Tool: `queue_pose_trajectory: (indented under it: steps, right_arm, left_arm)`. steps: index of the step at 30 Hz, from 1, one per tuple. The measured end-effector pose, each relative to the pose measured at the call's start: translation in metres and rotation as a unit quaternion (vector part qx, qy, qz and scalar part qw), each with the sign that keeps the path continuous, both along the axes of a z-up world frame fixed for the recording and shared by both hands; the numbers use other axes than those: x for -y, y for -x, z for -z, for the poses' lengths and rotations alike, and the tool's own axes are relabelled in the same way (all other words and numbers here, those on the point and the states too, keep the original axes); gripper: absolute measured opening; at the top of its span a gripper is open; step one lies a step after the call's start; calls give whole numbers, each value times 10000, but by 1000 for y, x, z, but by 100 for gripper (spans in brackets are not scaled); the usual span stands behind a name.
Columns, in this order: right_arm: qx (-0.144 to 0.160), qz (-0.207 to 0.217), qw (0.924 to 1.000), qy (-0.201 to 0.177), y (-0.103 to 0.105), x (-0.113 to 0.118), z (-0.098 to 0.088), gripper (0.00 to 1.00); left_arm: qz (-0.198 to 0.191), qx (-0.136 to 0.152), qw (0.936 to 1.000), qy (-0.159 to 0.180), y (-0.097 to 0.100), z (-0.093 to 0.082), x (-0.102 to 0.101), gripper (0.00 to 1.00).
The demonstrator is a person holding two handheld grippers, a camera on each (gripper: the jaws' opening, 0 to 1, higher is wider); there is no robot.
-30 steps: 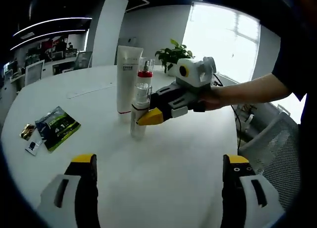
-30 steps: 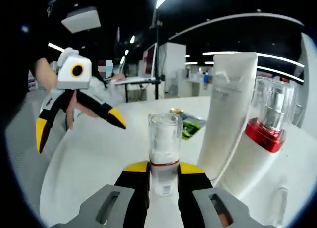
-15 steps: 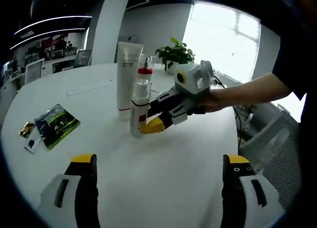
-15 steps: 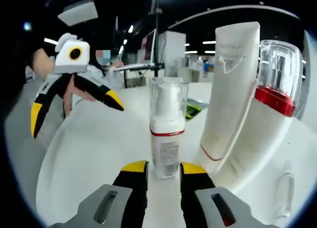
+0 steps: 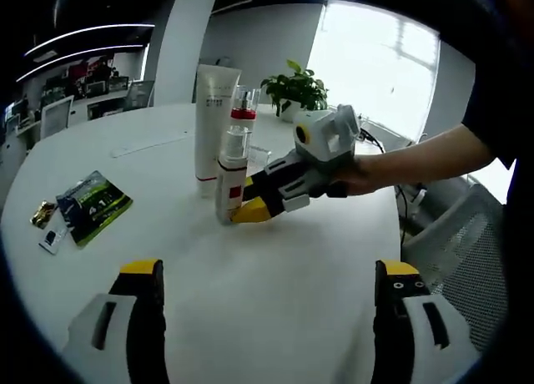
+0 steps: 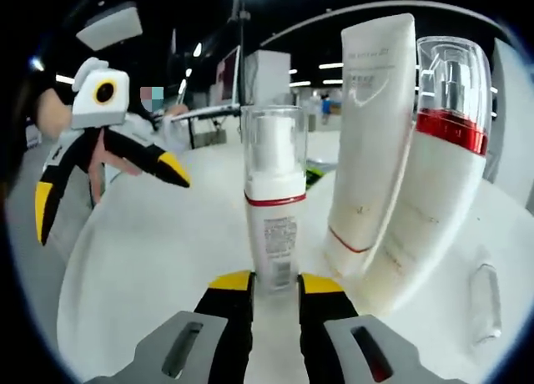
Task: Arrange the skincare products in the storage area until every visible bottle or jar stands upright without overlapping.
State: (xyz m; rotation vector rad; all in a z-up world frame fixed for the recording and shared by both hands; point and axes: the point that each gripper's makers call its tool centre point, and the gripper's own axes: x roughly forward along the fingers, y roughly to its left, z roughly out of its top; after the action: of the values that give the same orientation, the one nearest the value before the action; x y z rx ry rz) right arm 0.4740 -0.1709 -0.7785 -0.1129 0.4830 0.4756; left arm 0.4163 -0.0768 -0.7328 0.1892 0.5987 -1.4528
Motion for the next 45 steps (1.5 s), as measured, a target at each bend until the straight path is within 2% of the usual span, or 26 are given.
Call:
queue_pose_trajectory:
  steps: [8,16,24,33,36,37,39,41,43,45]
  right_arm:
    - [-50,31,10000,33,-4,6,3,12]
    - [-113,-290,9994,119,-7,8,4,12]
    - [-211,-373,9987,260,-9,16,7,12]
    - [-258,-1,9992,310,-2,22,8,13]
    - [-191,419,9989,99,0,26,3,11]
    - [-158,411,9990,90,0,25,2,9]
    - [-187,682,9975,1,3,26,0,2]
    - [-134,718,9973,-32,4,23,-2,2]
    - [-98,761,9968,-219,4,20,-5,3]
    - [-92,764,9969,-175,4,19,-5,3]
  left_arm:
    - [-7,-9,10000,-26,0,1,-1,98]
    - [-15,-34,10000,-40,0,3,-1,98]
    - [-29,-53,10000,-49,-1,5,0,97]
    - [-24,-67,10000,-63,0,7,1,97]
    - [-18,-67,10000,-69,1,7,1,97]
    - [-14,-68,9999,-73,1,8,1,97]
    - [-6,-64,9999,-78,2,8,1,97]
    - [-5,-68,9999,-77,2,8,1,97]
    - [2,-66,10000,-72,2,8,1,97]
    - [8,-62,10000,-67,3,7,1,97]
